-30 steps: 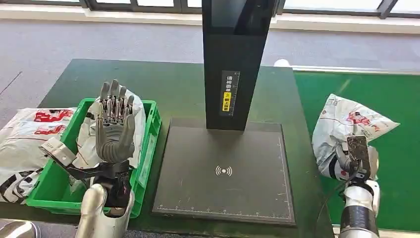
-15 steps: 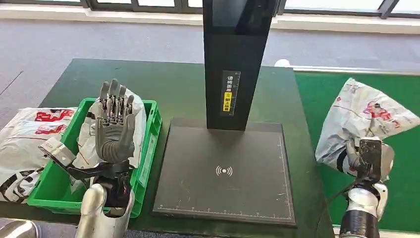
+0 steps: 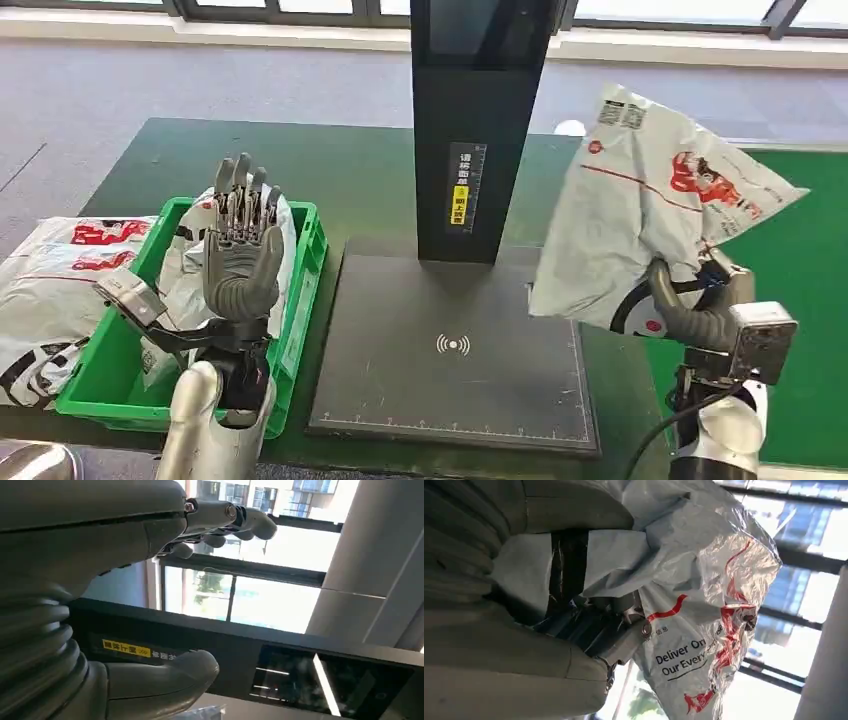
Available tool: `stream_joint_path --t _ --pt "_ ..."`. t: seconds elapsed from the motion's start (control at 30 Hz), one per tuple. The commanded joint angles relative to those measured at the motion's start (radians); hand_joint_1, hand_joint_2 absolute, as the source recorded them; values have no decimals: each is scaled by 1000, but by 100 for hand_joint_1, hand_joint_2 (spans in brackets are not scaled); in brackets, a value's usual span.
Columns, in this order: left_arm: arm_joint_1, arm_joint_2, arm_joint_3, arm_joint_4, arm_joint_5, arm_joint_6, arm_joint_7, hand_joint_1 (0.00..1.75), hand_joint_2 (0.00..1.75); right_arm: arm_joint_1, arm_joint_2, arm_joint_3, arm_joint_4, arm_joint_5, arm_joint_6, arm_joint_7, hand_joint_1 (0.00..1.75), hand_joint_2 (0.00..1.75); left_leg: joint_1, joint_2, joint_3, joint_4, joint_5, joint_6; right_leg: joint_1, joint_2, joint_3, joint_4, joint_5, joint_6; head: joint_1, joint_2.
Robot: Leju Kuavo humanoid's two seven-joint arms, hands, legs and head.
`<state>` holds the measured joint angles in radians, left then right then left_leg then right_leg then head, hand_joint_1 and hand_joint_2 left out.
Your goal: Moved the parcel from conveyor to table for the left to box.
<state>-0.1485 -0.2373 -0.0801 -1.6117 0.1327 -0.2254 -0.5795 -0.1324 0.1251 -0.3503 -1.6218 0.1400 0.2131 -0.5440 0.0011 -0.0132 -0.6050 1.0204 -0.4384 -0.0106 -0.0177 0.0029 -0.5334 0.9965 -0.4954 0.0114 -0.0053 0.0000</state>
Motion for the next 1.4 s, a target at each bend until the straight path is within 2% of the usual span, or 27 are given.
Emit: stream_joint_path --t 0.03,0.2,0.3,0.37,0.53,0.6,0.63,0.67,0.7,0.87,0.9,0.93,0.97,1.1,1.13,1.4 --pt "-67 20 10 102 -3 -15 3 0 175 87 55 131 -203 5 54 16 175 175 0 2 2 -2 0 -1 0 0 2 -2 0 -2 0 0" --pt "-76 21 8 112 -3 -19 2 0 175 107 48 147 -204 -42 146 -2 175 175 0 1 2 -2 0 -1 0 0 2 -2 0 -1 0 0" --pt "-76 21 9 112 -3 -19 1 0 175 107 48 146 -204 -50 153 -3 175 175 0 2 1 -1 0 0 0 1 1 -1 0 -1 0 0" --pt "-77 17 12 103 -3 -18 3 0 175 107 41 143 -204 -87 208 4 175 175 0 2 1 -1 0 -1 0 1 1 -1 0 -1 0 0" --pt "-77 14 15 99 -3 -16 6 0 175 98 23 164 -182 -65 256 23 175 175 0 2 1 -1 0 -1 0 1 1 -1 0 -1 0 0" --pt "-76 13 16 97 -3 -17 7 0 175 91 16 178 -165 -23 264 36 175 175 0 2 2 -3 0 -1 0 1 2 -3 0 -2 0 0" --pt "-70 12 18 91 -5 -13 9 0 175 65 -1 243 -67 122 250 67 175 175 0 3 4 -4 1 -1 0 1 3 -4 1 -2 0 0" --pt "-70 12 18 91 -5 -13 9 0 175 65 -1 243 -67 122 250 67 175 175 0 3 1 -1 0 0 0 2 1 -1 0 -1 0 0" --pt "-65 14 17 88 -6 -8 8 0 175 48 -8 266 -9 189 214 90 175 175 0 6 4 -3 0 -1 1 5 3 -4 1 -2 0 0" --pt "-63 15 16 87 -6 -7 8 0 175 43 -8 267 9 198 203 88 175 175 1 3 2 -1 0 0 1 2 1 -2 1 -1 0 0" --pt "-60 15 16 84 -7 -1 6 0 175 36 -9 271 30 232 182 129 127 175 0 4 3 -2 0 0 1 2 2 -3 1 -1 0 0" --pt "-57 15 16 80 -8 4 5 0 175 21 -7 272 64 266 152 158 26 175 1 4 3 -3 0 0 1 3 3 -3 1 -1 0 0" --pt "-52 15 15 75 -9 8 5 0 175 5 -4 271 104 306 105 186 0 175 1 5 3 -3 0 0 1 4 3 -3 1 -1 0 0" --pt "-40 22 2 70 -4 24 5 0 175 -91 -25 290 360 420 9 251 0 175 1 8 5 -4 0 0 1 7 3 -5 3 -1 0 0" --pt "-37 24 -1 72 -2 29 4 0 175 -103 -29 290 399 433 -16 251 0 0 1 7 5 -3 0 0 1 6 4 -4 2 -1 0 0" --pt "-33 30 -5 75 2 34 -1 0 175 -109 -37 296 428 437 -31 250 0 0 0 3 2 -1 0 -1 0 2 2 -2 1 -1 0 0"
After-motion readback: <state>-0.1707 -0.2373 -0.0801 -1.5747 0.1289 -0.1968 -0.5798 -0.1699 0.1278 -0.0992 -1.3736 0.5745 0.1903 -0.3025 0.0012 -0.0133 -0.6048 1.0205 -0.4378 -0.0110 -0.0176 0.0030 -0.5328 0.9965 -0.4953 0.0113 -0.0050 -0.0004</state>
